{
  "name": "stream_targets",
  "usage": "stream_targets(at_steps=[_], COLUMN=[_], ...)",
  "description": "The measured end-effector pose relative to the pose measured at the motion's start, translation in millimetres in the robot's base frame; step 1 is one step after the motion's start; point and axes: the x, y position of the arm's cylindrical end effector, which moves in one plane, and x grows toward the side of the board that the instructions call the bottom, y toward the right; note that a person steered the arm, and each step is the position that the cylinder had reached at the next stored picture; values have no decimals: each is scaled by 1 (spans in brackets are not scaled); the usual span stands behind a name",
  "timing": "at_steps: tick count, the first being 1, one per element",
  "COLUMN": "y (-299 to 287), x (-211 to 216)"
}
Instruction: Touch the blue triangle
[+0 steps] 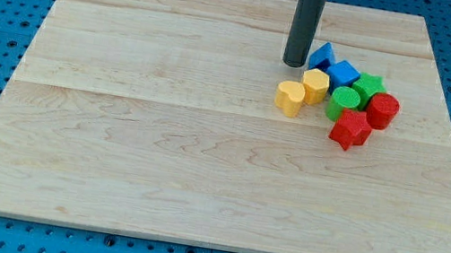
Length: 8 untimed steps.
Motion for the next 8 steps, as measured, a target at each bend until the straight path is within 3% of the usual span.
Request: stream_targets(at_steps=[5, 6, 7, 8], y=[-3, -80, -64, 23], x=[-11, -42, -85, -83])
